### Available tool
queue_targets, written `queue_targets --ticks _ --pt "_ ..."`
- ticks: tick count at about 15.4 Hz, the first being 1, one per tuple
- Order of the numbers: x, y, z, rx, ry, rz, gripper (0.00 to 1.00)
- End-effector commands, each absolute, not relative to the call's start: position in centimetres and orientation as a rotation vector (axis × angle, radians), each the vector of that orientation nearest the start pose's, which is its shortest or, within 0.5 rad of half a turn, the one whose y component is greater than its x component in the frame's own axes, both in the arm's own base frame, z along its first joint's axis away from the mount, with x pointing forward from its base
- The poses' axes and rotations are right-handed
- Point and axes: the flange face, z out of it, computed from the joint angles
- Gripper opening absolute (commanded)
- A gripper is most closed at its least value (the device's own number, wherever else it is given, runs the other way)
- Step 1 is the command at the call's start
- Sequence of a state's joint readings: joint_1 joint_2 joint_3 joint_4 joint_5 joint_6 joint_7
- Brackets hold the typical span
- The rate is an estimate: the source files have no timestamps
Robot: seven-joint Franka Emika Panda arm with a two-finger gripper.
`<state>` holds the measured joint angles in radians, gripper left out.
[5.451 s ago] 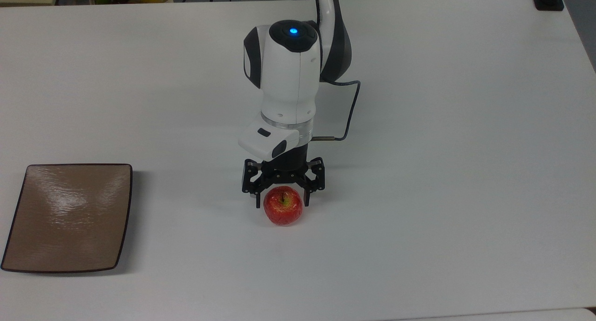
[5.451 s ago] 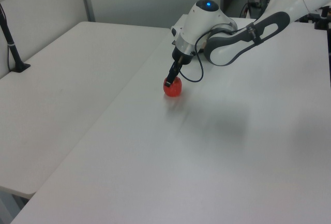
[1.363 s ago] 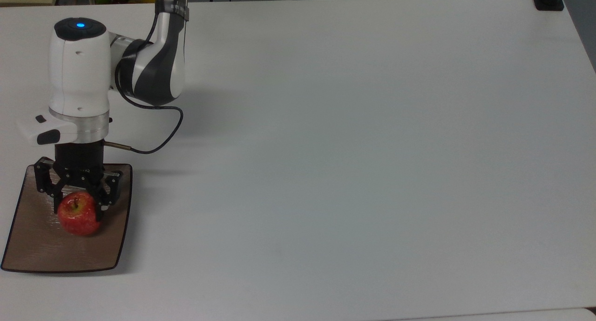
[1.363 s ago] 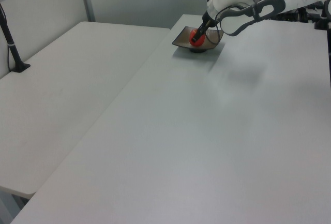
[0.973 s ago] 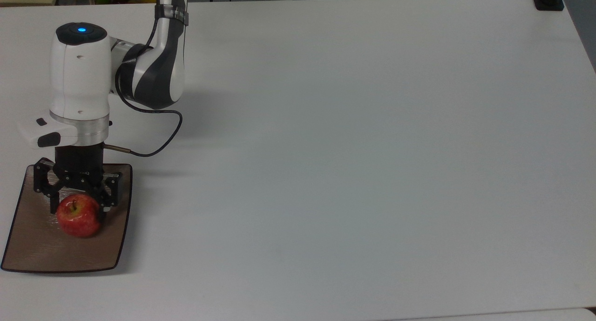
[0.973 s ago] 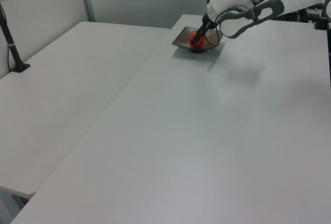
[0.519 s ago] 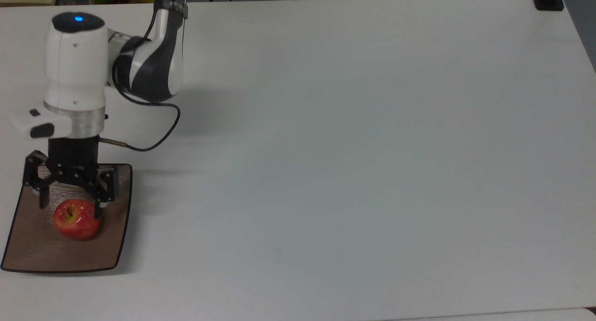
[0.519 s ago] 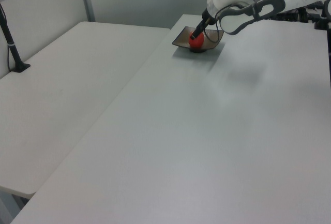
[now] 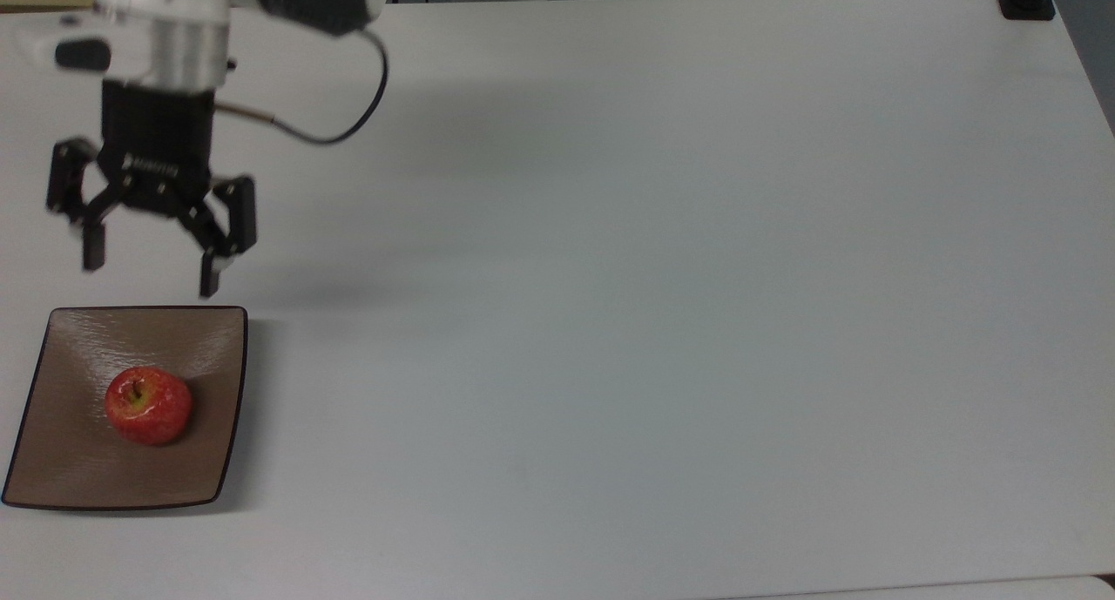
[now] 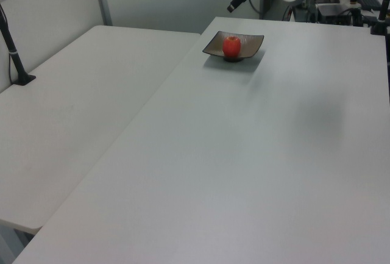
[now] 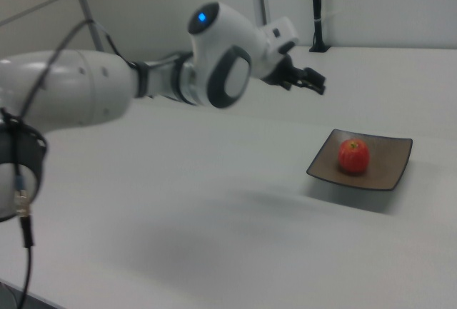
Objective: Apples placed on a ceramic plate
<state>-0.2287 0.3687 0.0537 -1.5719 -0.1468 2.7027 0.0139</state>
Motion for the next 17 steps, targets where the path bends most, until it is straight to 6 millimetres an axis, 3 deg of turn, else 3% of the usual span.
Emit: queue_targets --ticks 1,4,8,11,14,17 --pt "63.8 -8.5 59.1 -3.075 0.390 -0.904 1.00" --pt "60.5 -5.0 62.5 -3.081 0.403 -0.713 1.00" --pt "55.4 0.0 65.5 -3.066 0.329 -0.426 1.00" --pt "53.4 4.6 65.5 -3.100 0.208 -0.234 1.00" --pt "52.8 7.8 64.9 -3.090 0.123 -0.166 1.00" --pt "53.3 9.1 63.9 -3.091 0.057 -0.153 1.00"
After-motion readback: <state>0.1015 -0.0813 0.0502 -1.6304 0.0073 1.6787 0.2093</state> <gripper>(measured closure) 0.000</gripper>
